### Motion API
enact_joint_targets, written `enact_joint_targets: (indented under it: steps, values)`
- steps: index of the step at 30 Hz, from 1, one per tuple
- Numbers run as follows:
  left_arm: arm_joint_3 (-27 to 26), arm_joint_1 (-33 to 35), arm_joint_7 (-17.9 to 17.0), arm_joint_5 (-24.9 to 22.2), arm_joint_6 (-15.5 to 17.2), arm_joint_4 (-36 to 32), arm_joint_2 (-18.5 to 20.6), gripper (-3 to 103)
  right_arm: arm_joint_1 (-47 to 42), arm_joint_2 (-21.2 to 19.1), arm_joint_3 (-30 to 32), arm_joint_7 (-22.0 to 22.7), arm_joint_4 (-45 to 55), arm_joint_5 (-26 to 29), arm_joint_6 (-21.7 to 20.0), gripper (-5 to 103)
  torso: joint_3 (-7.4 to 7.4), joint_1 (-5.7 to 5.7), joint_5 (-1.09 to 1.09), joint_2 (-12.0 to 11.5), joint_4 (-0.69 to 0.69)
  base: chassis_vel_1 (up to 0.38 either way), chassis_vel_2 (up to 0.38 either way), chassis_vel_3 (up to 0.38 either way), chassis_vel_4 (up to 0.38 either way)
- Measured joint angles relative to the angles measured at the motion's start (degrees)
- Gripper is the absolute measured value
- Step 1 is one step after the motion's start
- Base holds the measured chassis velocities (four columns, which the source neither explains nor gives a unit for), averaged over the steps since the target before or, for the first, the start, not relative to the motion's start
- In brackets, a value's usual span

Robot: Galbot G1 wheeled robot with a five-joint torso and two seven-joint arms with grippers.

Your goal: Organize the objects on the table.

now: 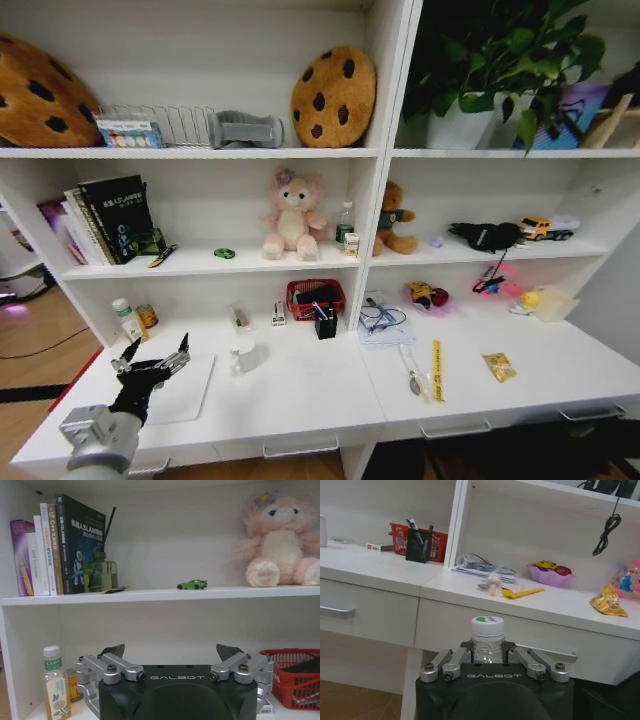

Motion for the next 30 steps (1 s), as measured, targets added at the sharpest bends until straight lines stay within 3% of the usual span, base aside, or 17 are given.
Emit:
enact_joint_targets:
  steps: [11, 15, 18, 21, 23, 25, 30]
  values:
    - [0.00, 0.00, 0.00, 0.00, 0.00, 0.00, 0.00, 100, 6.37, -0.82, -1.23, -2.01, -6.73, 0.68, 0.01, 27, 0.00, -0.01, -0.03, 0.01, 0.01, -0.222, -0.255, 0.207, 0.260]
    - [0.01, 0.01, 0.07, 0.00, 0.00, -0.01, -0.01, 100, 14.09, 0.23, -2.91, -4.13, -14.30, -1.10, -1.39, 27, 0.01, -0.01, 0.05, 0.00, 0.05, -0.231, -0.212, 0.205, 0.192]
    - [0.01, -0.01, 0.08, 0.00, 0.00, -0.01, -0.01, 100, 18.39, 0.84, -3.62, -6.11, -18.23, -1.32, -2.05, 27, 0.00, -0.01, -0.04, 0.00, -0.01, -0.070, -0.121, 0.108, 0.104]
    - [0.01, 0.00, 0.08, 0.00, 0.00, -0.01, -0.01, 100, 23.43, 1.58, -4.41, -8.02, -22.86, -2.32, -2.63, 27, 0.01, 0.01, 0.05, -0.01, 0.00, -0.025, -0.032, 0.007, 0.001]
    - [0.00, 0.00, 0.06, 0.00, 0.00, 0.00, -0.01, 100, 28.59, 2.03, -6.20, -9.41, -28.07, -3.25, -3.72, 27, 0.00, 0.01, -0.09, 0.00, 0.01, 0.018, 0.090, -0.031, -0.040]
    - [-0.01, 0.00, 0.04, -0.01, 0.00, 0.00, -0.01, 100, 31.86, 2.47, -7.02, -10.08, -31.58, -3.99, -3.90, 27, 0.01, 0.00, 0.00, 0.00, 0.01, 0.061, 0.103, -0.059, -0.048]
    - [-0.02, -0.01, 0.02, 0.00, 0.00, 0.00, 0.00, 100, 41.27, 4.84, -7.97, -10.33, -41.38, -7.78, -3.92, 27, 0.00, 0.00, -0.06, 0.00, 0.01, 0.037, 0.025, -0.034, -0.039]
